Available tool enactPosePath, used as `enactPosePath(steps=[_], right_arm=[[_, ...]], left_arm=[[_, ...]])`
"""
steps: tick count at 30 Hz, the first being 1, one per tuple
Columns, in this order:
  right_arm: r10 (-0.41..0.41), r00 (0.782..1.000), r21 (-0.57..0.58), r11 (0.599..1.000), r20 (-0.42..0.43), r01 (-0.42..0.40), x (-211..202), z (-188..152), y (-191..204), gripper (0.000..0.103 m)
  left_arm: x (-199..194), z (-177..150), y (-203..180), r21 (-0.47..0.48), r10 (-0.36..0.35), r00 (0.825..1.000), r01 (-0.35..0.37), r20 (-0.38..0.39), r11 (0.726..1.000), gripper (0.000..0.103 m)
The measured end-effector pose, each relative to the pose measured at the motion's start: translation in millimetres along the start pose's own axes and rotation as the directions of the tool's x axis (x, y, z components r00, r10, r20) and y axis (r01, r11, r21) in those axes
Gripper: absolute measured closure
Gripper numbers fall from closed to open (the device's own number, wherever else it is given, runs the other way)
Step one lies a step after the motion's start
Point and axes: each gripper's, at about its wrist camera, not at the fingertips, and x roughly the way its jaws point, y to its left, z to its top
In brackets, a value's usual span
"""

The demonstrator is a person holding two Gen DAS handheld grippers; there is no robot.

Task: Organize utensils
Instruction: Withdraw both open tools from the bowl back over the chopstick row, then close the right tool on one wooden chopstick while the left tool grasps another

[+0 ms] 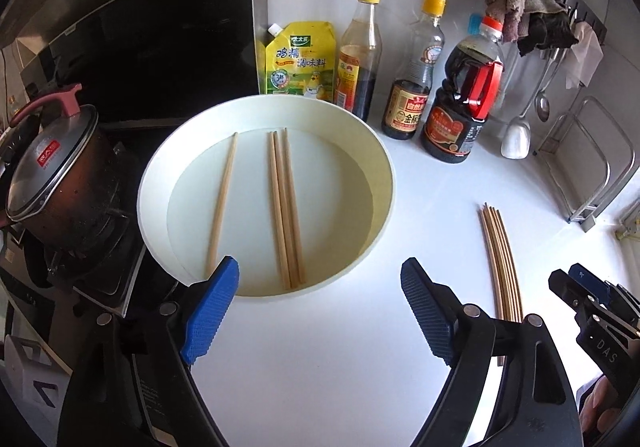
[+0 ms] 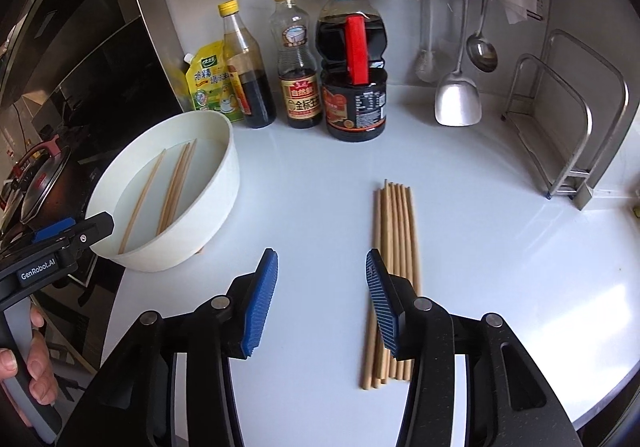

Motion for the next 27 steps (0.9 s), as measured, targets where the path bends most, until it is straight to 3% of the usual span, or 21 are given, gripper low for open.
enactPosePath(steps=[13,27], right_arm=[[-0.052,0.998,0.052,0.997,-0.016,0.053,6,-16,-60,0.051],[-0.073,0.995,0.068,0.995,-0.073,0.078,63,-38,-106,0.049]], left_arm=[[10,-16,-55,0.053,-0.051,0.998,0.053,-0.033,0.997,0.008],[53,-36,-119,0.131,-0.09,0.992,0.101,-0.088,0.986,0.007]])
